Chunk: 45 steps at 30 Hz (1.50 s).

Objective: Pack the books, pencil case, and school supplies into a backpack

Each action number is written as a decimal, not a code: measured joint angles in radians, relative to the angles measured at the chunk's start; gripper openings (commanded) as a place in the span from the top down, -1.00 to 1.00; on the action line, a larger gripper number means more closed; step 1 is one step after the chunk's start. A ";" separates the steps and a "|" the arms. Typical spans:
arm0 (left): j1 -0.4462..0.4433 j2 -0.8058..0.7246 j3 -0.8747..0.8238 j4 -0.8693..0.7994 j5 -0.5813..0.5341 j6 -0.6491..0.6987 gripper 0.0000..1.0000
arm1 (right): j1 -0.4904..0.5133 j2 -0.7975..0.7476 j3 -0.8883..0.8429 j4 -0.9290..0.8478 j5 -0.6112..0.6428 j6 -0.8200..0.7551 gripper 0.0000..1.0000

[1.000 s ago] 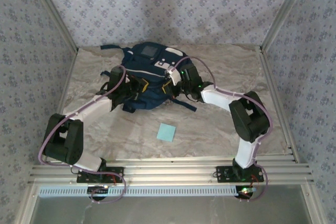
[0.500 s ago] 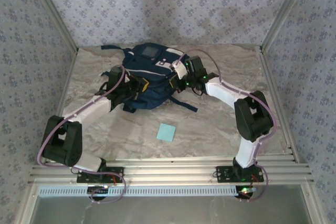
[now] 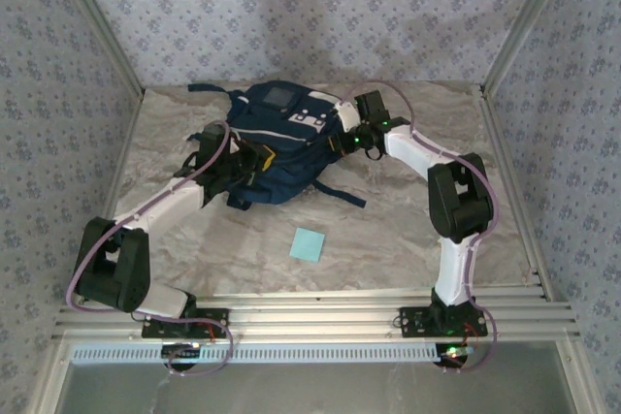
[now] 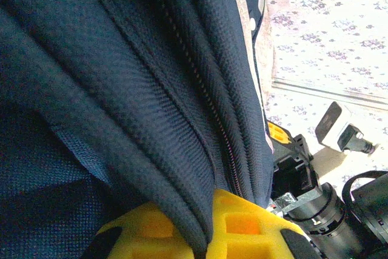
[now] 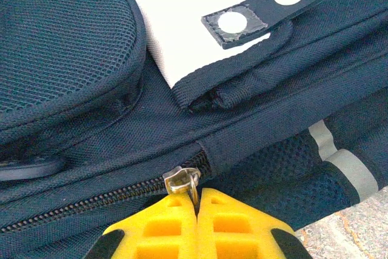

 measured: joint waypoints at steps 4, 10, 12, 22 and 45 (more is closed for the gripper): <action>-0.003 0.000 0.000 -0.016 -0.013 0.013 1.00 | -0.029 -0.074 -0.068 0.022 0.018 0.056 -0.01; -0.018 0.003 0.000 -0.042 -0.039 0.039 0.97 | -0.074 -0.251 -0.156 0.057 0.036 0.142 -1.00; -0.025 0.010 0.000 -0.046 -0.049 0.048 0.43 | -0.066 -0.309 -0.171 0.072 0.037 0.164 -1.00; -0.056 0.029 0.020 -0.119 -0.077 0.133 -0.47 | -0.150 -0.383 -0.211 0.155 -0.103 0.285 -0.99; -0.102 0.137 0.167 -0.208 -0.267 0.138 -0.41 | -0.028 -0.363 -0.242 0.135 0.045 0.309 -1.00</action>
